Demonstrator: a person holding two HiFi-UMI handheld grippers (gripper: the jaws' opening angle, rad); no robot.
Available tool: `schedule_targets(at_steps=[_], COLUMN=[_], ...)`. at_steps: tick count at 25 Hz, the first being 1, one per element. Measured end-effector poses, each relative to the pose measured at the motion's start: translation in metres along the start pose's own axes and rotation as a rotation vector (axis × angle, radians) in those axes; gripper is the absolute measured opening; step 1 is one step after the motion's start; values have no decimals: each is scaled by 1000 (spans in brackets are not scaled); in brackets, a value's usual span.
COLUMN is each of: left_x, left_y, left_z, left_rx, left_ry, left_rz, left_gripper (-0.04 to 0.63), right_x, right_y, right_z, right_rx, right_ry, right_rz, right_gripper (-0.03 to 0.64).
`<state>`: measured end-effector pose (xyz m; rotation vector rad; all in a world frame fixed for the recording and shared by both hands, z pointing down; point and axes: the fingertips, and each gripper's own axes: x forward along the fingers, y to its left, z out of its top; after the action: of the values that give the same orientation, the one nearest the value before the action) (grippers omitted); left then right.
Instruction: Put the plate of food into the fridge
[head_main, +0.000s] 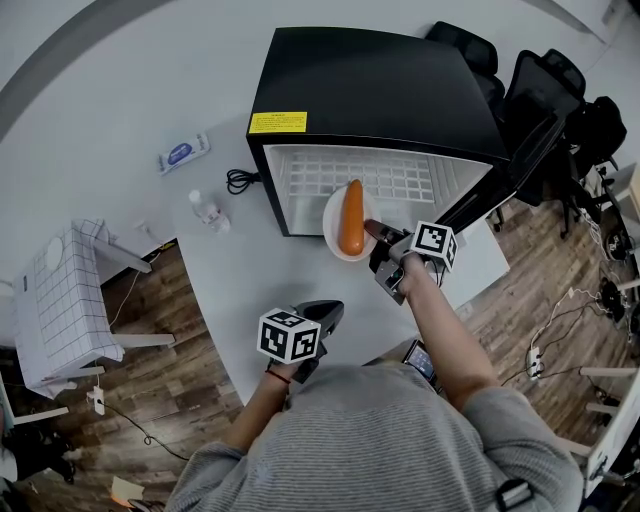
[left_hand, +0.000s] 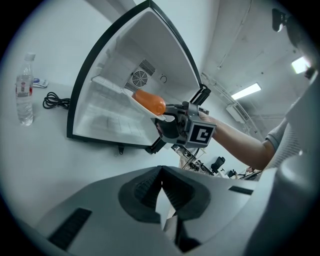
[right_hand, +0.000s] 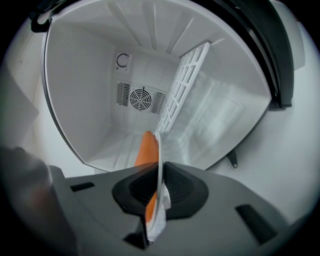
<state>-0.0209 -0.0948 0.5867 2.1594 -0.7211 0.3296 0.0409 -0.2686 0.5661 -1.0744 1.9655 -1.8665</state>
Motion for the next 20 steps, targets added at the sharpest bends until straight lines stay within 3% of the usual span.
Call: schedule_targets(at_steps=[11, 20], left_x=[7, 8], left_y=[-2, -1], left_z=[-3, -2], left_rx=[-3, -8], left_ry=[13, 16], left_rz=[-7, -11], left_gripper=[11, 11], right_x=[15, 19], right_y=[0, -1], right_z=[12, 30], right_rx=[62, 114], right_ry=[-55, -162], right_rz=[-5, -41], right_gripper=[32, 32])
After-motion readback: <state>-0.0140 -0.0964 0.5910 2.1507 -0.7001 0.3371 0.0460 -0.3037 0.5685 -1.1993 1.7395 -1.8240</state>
